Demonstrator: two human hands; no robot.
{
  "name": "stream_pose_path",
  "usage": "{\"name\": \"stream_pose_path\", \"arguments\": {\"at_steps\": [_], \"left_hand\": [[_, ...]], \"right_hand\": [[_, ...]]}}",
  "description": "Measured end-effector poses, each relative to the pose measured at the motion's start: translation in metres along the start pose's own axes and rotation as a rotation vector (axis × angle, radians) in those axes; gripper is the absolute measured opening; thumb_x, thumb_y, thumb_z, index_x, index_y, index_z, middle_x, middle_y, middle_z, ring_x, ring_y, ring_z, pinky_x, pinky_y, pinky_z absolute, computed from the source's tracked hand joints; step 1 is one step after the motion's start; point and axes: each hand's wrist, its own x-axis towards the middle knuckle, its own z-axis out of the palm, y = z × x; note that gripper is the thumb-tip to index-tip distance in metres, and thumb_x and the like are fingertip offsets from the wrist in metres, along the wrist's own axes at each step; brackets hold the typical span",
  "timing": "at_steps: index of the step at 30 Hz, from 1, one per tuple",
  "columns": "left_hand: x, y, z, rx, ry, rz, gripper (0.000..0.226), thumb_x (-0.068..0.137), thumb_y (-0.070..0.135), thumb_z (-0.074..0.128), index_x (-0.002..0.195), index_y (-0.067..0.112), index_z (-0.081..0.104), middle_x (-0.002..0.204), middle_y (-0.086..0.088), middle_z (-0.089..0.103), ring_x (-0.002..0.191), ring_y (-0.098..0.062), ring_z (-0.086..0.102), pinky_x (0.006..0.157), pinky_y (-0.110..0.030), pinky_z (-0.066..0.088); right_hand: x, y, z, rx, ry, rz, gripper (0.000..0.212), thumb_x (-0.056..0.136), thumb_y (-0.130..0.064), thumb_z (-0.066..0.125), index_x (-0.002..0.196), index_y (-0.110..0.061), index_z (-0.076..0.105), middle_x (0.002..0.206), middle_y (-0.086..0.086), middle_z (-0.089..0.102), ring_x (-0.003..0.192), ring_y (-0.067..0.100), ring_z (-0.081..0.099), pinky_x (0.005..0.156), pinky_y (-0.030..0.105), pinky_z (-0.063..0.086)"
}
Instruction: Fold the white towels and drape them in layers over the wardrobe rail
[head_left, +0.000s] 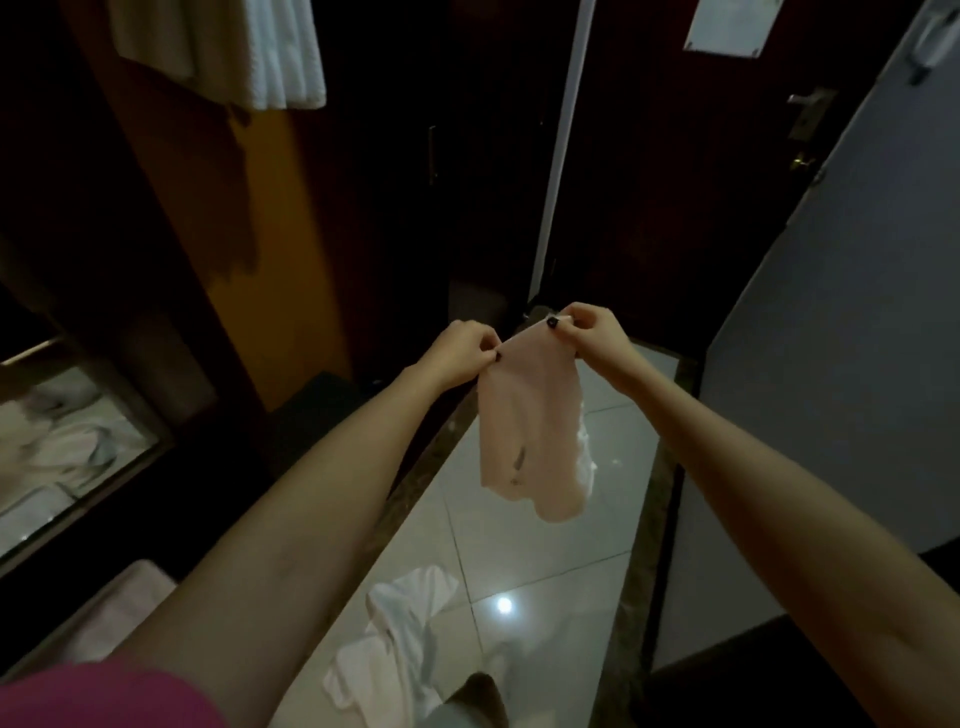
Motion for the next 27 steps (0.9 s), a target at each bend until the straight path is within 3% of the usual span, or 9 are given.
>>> {"name": "stream_pose_path", "arguments": {"at_steps": [2, 7, 12, 14, 16, 18, 22, 24, 27], "left_hand": [[0.027, -0.003, 0.007, -0.005, -0.027, -0.002, 0.019, 0.095, 0.012, 0.056, 0.106, 0.012, 0.072, 0.099, -0.005, 0.071, 0.088, -0.016, 0.066, 0.081, -0.035, 0.057], [0.112, -0.024, 0.014, -0.255, -0.093, -0.095, 0.011, 0.098, 0.017, 0.056, 0.095, 0.015, 0.067, 0.089, -0.008, 0.066, 0.061, -0.021, 0.071, 0.054, -0.025, 0.056], [0.206, -0.044, -0.006, -0.298, -0.176, -0.085, 0.018, 0.100, 0.018, 0.050, 0.087, 0.020, 0.063, 0.092, -0.011, 0.066, 0.068, -0.024, 0.073, 0.061, -0.033, 0.059], [0.241, -0.051, -0.016, -0.286, -0.193, -0.047, 0.016, 0.099, 0.017, 0.052, 0.089, 0.020, 0.064, 0.093, -0.010, 0.067, 0.079, -0.024, 0.072, 0.071, -0.038, 0.059], [0.271, -0.056, -0.025, -0.300, -0.204, 0.004, 0.013, 0.097, 0.016, 0.054, 0.092, 0.018, 0.066, 0.094, -0.005, 0.067, 0.088, -0.020, 0.067, 0.085, -0.040, 0.055], [0.295, -0.057, -0.031, -0.318, -0.192, 0.048, 0.012, 0.096, 0.015, 0.056, 0.093, 0.017, 0.067, 0.095, -0.003, 0.066, 0.092, -0.017, 0.063, 0.089, -0.036, 0.051], [0.334, -0.049, -0.044, -0.412, -0.180, 0.056, 0.013, 0.095, 0.016, 0.057, 0.095, 0.009, 0.067, 0.094, -0.004, 0.063, 0.090, -0.016, 0.060, 0.079, -0.032, 0.052], [0.354, -0.047, -0.050, -0.488, -0.185, 0.047, 0.013, 0.095, 0.017, 0.058, 0.086, 0.008, 0.064, 0.085, -0.005, 0.060, 0.080, -0.016, 0.061, 0.069, -0.030, 0.055], [0.384, -0.045, -0.053, -0.523, -0.172, 0.045, 0.029, 0.093, 0.012, 0.062, 0.066, 0.012, 0.051, 0.073, 0.001, 0.050, 0.064, -0.006, 0.049, 0.058, -0.011, 0.042]], "right_hand": [[0.020, 0.013, -0.008, -0.030, 0.000, 0.013, 0.023, 0.097, -0.019, 0.055, 0.094, 0.003, 0.063, 0.091, 0.023, 0.062, 0.080, 0.024, 0.057, 0.070, 0.036, 0.045], [0.091, 0.039, -0.023, -0.022, 0.036, 0.041, 0.020, 0.098, -0.020, 0.055, 0.097, -0.003, 0.065, 0.097, 0.021, 0.066, 0.086, 0.025, 0.062, 0.076, 0.038, 0.053], [0.174, 0.054, -0.031, 0.019, 0.048, 0.099, 0.019, 0.099, -0.019, 0.055, 0.096, -0.002, 0.064, 0.091, 0.016, 0.065, 0.085, 0.024, 0.063, 0.079, 0.043, 0.056], [0.204, 0.059, -0.032, 0.042, 0.047, 0.124, 0.016, 0.099, -0.018, 0.053, 0.091, -0.006, 0.061, 0.087, 0.011, 0.062, 0.084, 0.023, 0.062, 0.078, 0.042, 0.055], [0.232, 0.062, -0.033, 0.047, 0.092, 0.118, 0.016, 0.099, -0.016, 0.051, 0.086, -0.009, 0.057, 0.082, 0.010, 0.057, 0.079, 0.022, 0.056, 0.070, 0.039, 0.049], [0.258, 0.065, -0.033, 0.056, 0.162, 0.116, 0.015, 0.098, -0.014, 0.048, 0.086, -0.007, 0.054, 0.079, 0.009, 0.051, 0.075, 0.021, 0.048, 0.067, 0.035, 0.041], [0.303, 0.070, -0.038, 0.095, 0.196, 0.125, 0.015, 0.098, -0.013, 0.047, 0.085, -0.007, 0.053, 0.074, 0.004, 0.047, 0.071, 0.018, 0.045, 0.060, 0.029, 0.039], [0.323, 0.071, -0.041, 0.108, 0.163, 0.098, 0.016, 0.096, -0.010, 0.049, 0.081, -0.010, 0.052, 0.071, 0.002, 0.047, 0.068, 0.014, 0.045, 0.059, 0.026, 0.038], [0.354, 0.070, -0.041, 0.103, 0.070, 0.040, 0.013, 0.095, -0.008, 0.051, 0.084, -0.003, 0.056, 0.077, 0.005, 0.053, 0.068, 0.011, 0.049, 0.062, 0.024, 0.041]]}}
